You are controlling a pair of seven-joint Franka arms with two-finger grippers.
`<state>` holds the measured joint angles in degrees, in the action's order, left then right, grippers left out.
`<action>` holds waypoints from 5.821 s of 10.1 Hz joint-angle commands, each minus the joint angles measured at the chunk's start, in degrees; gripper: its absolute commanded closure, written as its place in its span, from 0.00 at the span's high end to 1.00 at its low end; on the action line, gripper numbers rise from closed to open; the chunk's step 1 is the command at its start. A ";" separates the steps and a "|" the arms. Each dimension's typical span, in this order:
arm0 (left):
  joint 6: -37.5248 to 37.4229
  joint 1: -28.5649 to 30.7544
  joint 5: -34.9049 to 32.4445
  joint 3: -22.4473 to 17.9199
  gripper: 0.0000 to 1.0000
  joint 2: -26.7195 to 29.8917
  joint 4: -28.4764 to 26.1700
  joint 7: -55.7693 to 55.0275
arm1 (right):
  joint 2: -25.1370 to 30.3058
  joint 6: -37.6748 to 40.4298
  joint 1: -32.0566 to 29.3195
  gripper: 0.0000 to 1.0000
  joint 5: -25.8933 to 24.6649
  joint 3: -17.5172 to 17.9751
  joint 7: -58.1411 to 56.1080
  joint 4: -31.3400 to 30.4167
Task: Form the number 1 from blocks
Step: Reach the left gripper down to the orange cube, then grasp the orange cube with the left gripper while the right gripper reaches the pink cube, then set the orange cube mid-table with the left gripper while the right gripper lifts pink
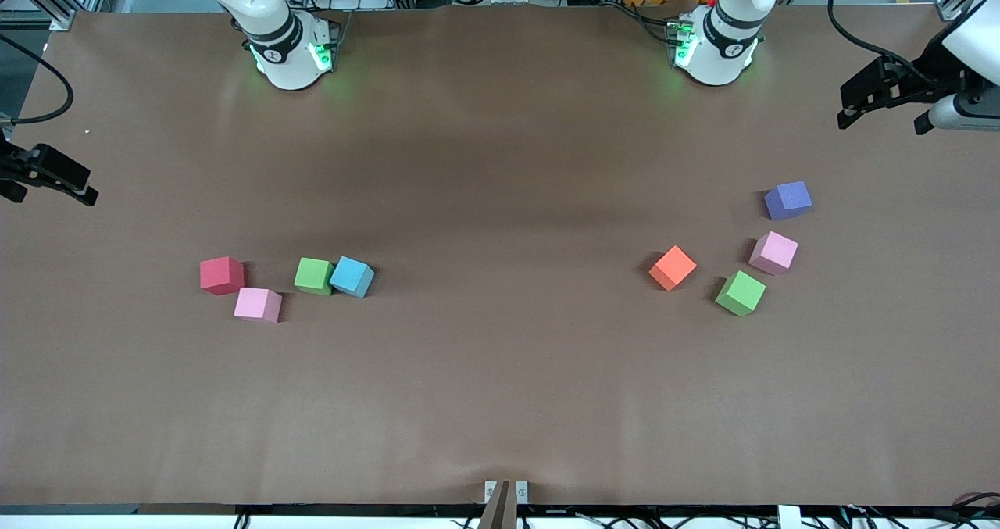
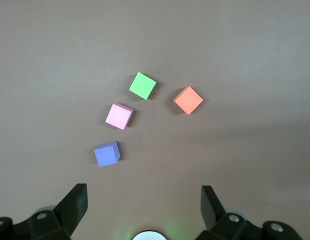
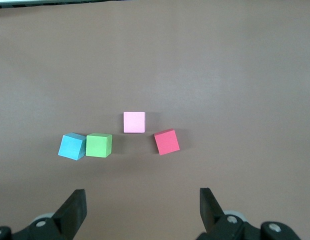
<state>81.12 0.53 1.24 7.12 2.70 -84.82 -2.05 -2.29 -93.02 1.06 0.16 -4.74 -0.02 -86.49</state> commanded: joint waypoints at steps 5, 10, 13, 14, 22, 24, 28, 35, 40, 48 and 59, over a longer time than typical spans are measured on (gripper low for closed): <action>-1.32 -0.36 1.05 -0.27 1.00 -0.94 1.50 0.55 | -0.61 1.09 -0.18 1.00 -0.95 0.25 1.08 1.50; -0.53 -0.62 1.40 -0.27 1.00 -6.81 1.50 -1.19 | -0.61 1.09 -0.18 1.00 -0.95 0.25 0.99 1.50; 3.07 -1.50 1.05 -0.27 1.00 -11.38 1.77 -3.84 | -0.69 1.09 -0.18 1.00 -0.95 0.25 0.99 1.41; 4.12 -1.76 0.96 -0.27 1.00 -13.48 1.77 -3.84 | -0.69 1.09 -0.18 1.00 -0.86 0.25 1.16 1.41; 24.32 -6.16 0.87 -0.01 1.00 -22.03 -11.21 -25.45 | -2.98 0.91 0.26 1.00 -0.42 0.34 1.08 0.88; 31.07 -7.64 0.61 -0.01 1.00 -22.03 -17.71 -30.10 | -3.59 0.56 0.52 1.00 -0.42 0.43 1.16 0.89; 42.98 -11.42 0.52 0.26 1.00 -22.81 -26.80 -43.36 | -5.96 0.12 1.49 1.00 0.63 0.43 1.16 0.88; 47.99 -12.31 -6.78 0.26 1.00 -29.50 -26.97 -63.96 | -14.83 -7.50 0.79 1.00 5.64 0.43 3.27 0.89; 51.15 -11.78 -6.78 0.26 1.00 -32.93 -26.97 -63.96 | -21.78 -14.02 1.22 1.00 4.86 0.26 3.10 0.54; 50.11 -12.39 -7.22 0.26 0.00 -31.27 -26.97 -63.70 | -27.84 -29.32 2.28 1.00 4.85 0.17 3.80 -11.24; 47.64 -27.32 -7.13 15.28 0.00 -28.80 -26.62 -69.50 | -35.14 -32.31 3.25 1.00 5.73 -0.27 4.15 -11.07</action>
<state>129.15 -25.26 -4.46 21.59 -26.34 -111.38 -70.14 -36.72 -124.84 3.89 5.33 -4.64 3.22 -97.94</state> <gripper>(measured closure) 0.357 0.000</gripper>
